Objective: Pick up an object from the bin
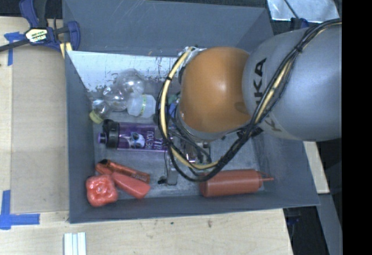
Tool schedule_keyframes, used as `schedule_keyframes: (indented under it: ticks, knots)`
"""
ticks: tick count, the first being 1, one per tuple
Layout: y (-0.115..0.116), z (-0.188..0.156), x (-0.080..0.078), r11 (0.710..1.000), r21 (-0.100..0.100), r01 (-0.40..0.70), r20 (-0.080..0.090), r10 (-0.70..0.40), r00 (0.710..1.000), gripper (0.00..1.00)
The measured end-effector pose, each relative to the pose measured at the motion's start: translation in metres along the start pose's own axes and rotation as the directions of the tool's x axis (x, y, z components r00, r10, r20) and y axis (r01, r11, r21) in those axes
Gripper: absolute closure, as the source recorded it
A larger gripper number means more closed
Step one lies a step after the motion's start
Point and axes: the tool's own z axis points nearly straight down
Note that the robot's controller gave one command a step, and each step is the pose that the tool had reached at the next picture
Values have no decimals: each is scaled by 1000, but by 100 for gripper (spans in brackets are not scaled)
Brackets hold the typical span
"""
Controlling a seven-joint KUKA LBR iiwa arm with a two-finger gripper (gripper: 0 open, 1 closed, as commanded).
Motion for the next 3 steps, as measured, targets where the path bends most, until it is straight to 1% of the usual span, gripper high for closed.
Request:
schedule_keyframes:
  ticks: [1, 2, 3]
  knots:
    - [0, 0, 0, 1000, 0, 0, 0, 0, 1000, 0]
    - [3, 56, -68, 1000, -3, -26, 9, 26, 1000, 0]
    - [15, 99, -26, 1000, -4, -8, 22, 8, 1000, 100]
